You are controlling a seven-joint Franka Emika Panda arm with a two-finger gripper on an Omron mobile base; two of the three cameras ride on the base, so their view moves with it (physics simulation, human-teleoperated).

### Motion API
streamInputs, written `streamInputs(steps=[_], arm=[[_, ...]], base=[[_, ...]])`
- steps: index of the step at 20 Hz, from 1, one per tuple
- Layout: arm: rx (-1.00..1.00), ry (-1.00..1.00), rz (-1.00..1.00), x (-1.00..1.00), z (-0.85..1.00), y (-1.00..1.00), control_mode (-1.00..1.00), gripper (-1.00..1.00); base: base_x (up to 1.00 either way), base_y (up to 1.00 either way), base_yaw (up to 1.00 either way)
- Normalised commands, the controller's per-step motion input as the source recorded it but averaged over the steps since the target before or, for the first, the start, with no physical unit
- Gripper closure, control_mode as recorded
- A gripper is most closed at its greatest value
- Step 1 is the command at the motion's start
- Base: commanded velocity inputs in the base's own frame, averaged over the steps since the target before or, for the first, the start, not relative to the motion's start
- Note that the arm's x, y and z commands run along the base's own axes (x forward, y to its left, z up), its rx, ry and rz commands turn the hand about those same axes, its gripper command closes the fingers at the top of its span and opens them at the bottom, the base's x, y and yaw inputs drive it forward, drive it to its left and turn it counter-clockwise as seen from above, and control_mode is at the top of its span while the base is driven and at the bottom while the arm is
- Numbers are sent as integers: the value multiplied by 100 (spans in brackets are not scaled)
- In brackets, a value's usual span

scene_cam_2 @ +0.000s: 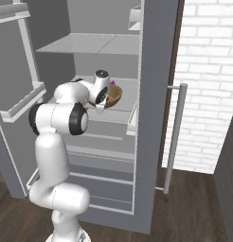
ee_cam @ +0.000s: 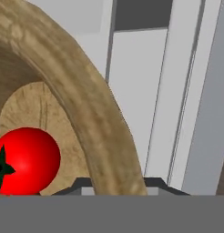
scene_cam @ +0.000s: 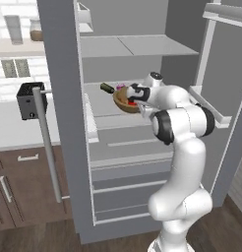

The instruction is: Pick the chicken drumstick and tomato from their plates and place them in the bowl. Then put the bowl in the fridge.

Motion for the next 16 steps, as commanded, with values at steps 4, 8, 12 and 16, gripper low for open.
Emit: streamInputs(steps=[4, 8, 12, 16], arm=[[0, 0, -3, 50, -33, -1, -100, 100], [0, 0, -2, 37, -30, 0, -100, 100], [0, -12, -2, 10, -63, 3, -100, 100], [0, -14, -1, 14, -28, 0, -100, -100]], base=[[0, 0, 0], [0, 0, 0], [0, 0, 0], [0, 0, 0]])
